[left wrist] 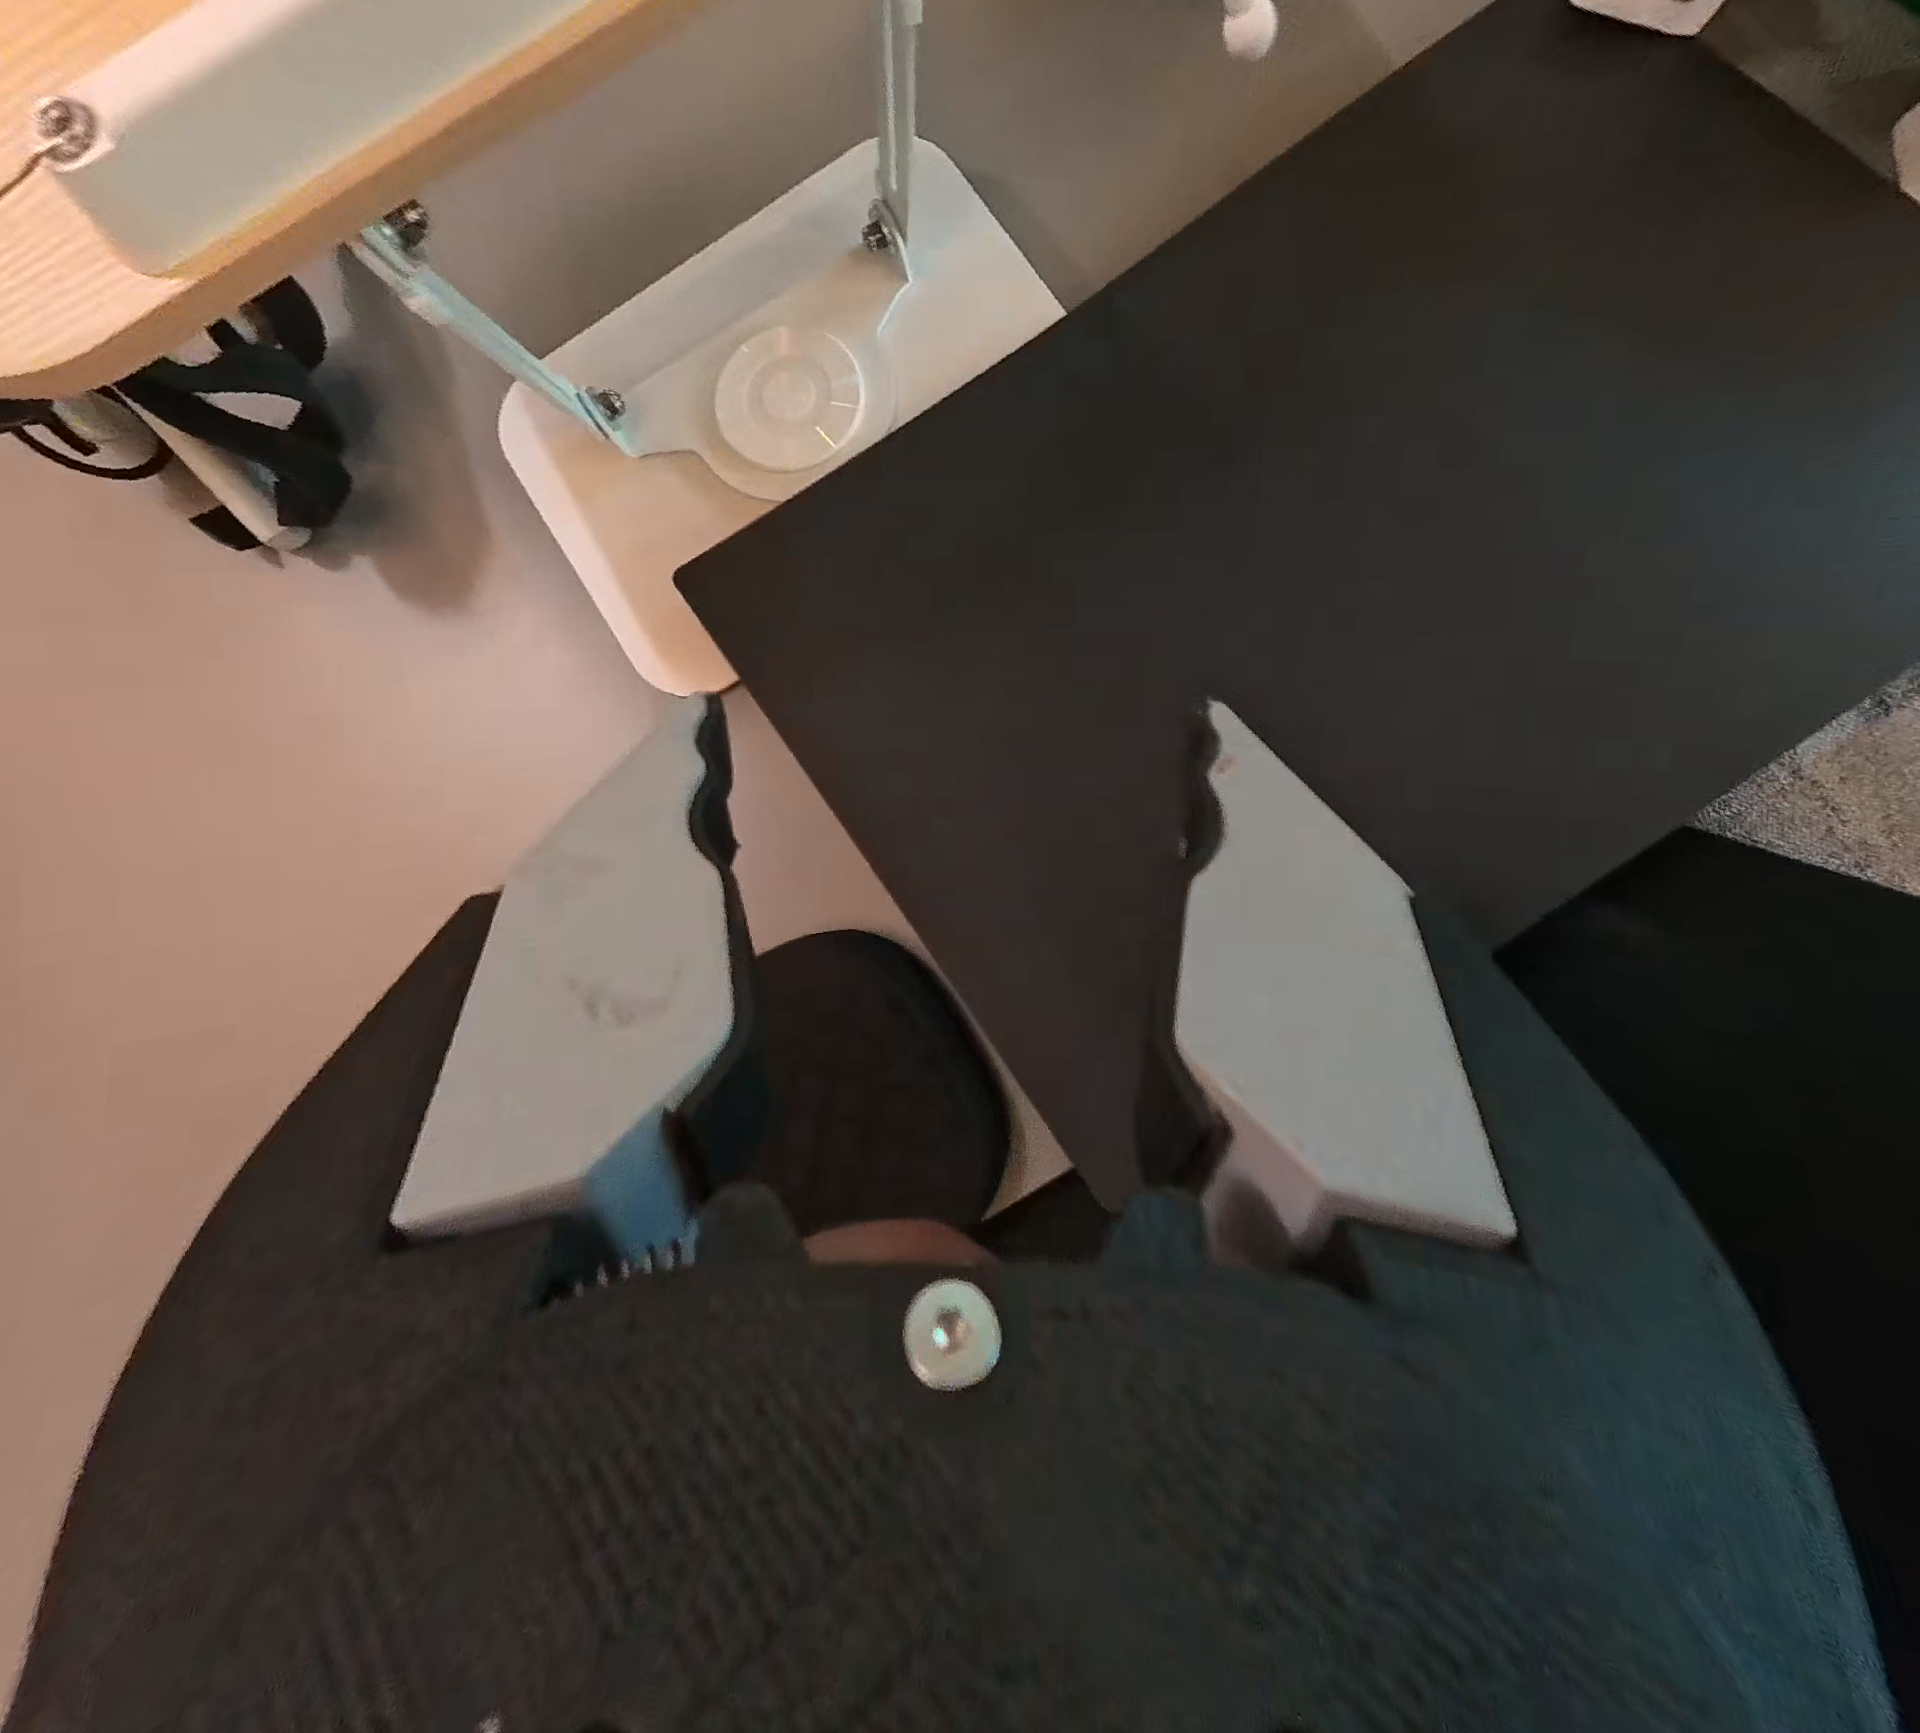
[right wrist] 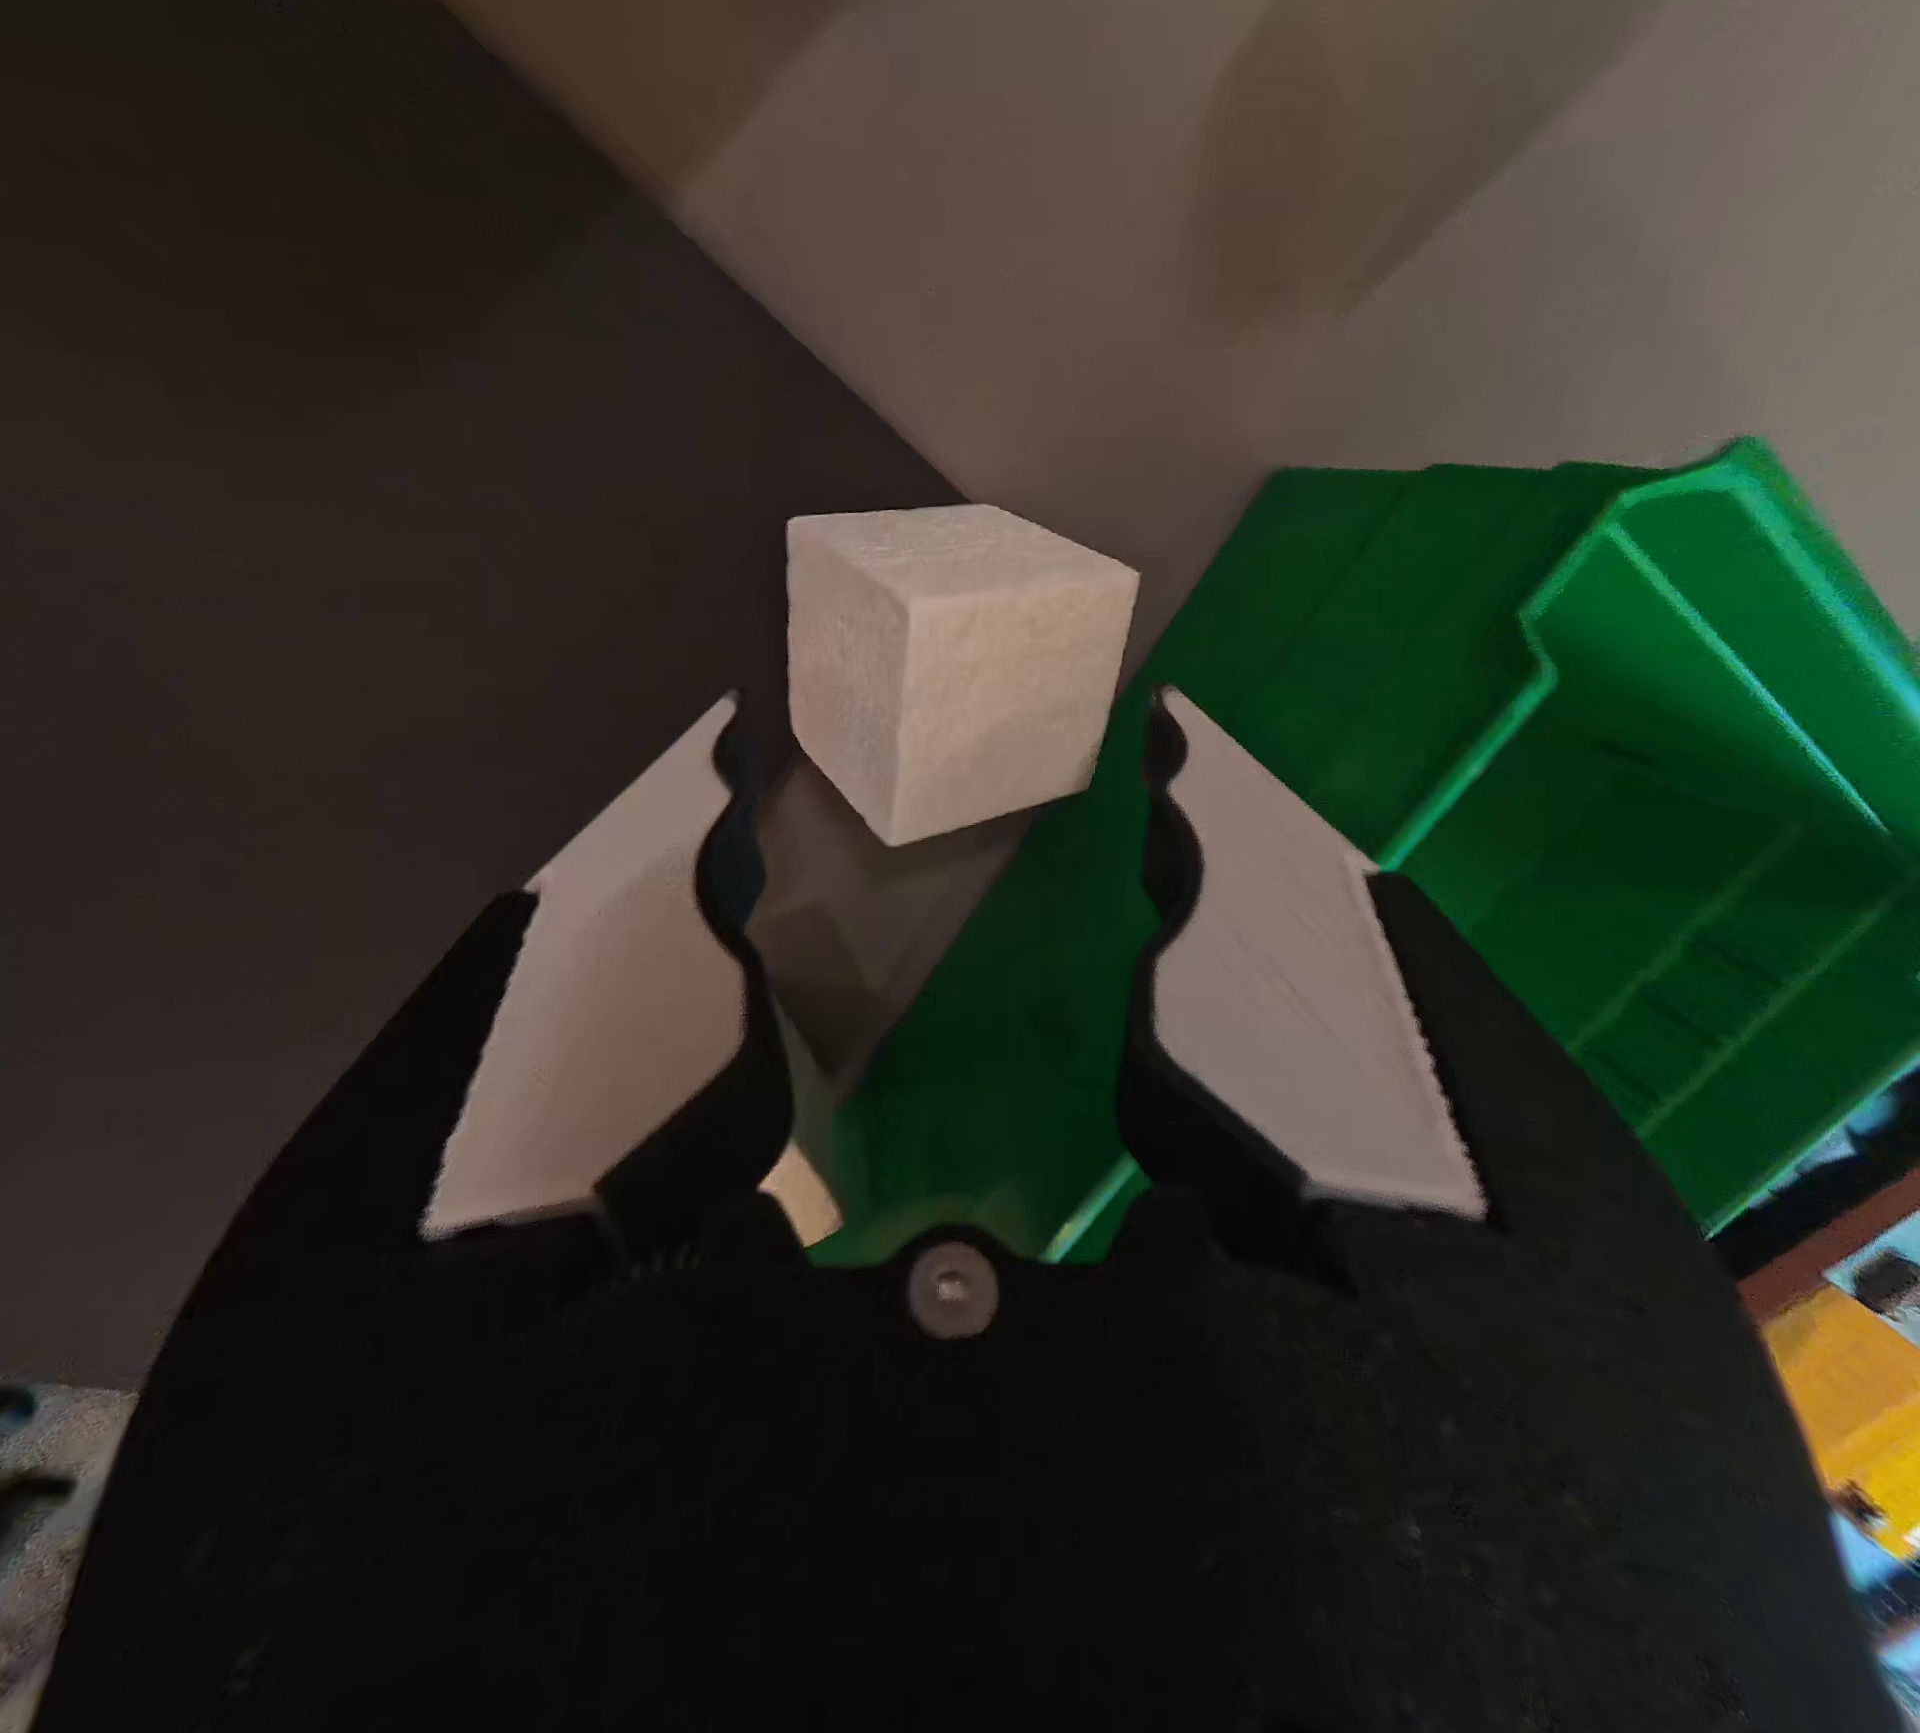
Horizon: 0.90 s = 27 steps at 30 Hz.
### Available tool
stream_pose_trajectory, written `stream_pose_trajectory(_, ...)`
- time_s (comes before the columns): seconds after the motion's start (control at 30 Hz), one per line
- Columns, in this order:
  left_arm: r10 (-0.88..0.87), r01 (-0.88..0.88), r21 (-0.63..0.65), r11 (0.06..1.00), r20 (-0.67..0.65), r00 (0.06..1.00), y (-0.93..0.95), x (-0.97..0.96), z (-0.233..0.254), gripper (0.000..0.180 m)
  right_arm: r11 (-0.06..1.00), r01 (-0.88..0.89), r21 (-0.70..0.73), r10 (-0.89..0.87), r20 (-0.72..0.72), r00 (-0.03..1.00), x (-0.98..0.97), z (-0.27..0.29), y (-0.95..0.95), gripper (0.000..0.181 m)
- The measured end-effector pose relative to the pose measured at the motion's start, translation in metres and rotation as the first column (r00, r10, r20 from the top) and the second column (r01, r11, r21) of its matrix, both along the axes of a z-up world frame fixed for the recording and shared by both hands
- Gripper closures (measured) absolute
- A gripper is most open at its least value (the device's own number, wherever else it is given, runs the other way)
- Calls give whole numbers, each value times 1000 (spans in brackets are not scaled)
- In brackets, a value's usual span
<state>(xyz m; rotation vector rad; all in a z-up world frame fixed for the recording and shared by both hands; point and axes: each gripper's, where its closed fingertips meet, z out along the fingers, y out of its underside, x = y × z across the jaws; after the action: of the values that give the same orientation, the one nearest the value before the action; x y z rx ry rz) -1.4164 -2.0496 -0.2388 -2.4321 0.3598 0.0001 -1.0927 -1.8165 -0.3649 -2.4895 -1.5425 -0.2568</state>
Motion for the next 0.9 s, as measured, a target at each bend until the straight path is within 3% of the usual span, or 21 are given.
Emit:
stream_pose_trajectory(0.2,-28,28,-21,999,-1,1000,-1,7,-8,94,1000,2,4,-2,24,1000,-2,-13,5,109)
stream_pose_trajectory(0.33,-81,82,-8,997,20,996,4,14,-9,93,1000,17,-10,-19,-198,980,-41,15,-17,110)
stream_pose_trajectory(0.43,-226,225,19,974,53,973,9,37,-10,89,983,-53,-175,-44,-508,860,-100,51,-71,110)
stream_pose_trajectory(0.57,-428,429,104,897,-34,903,22,65,-6,85,911,-242,-333,-103,-753,650,-162,112,-145,110)
stream_pose_trajectory(0.73,-563,587,224,778,-166,810,28,92,15,85,786,-422,-451,-220,-843,491,-204,164,-209,110)
stream_pose_trajectory(0.83,-603,643,295,707,-224,766,22,104,29,96,735,-472,-487,-284,-853,437,-214,181,-225,110)
stream_pose_trajectory(0.9,-607,659,349,666,-260,751,18,109,38,114,695,-499,-519,-344,-848,403,-220,188,-232,110)
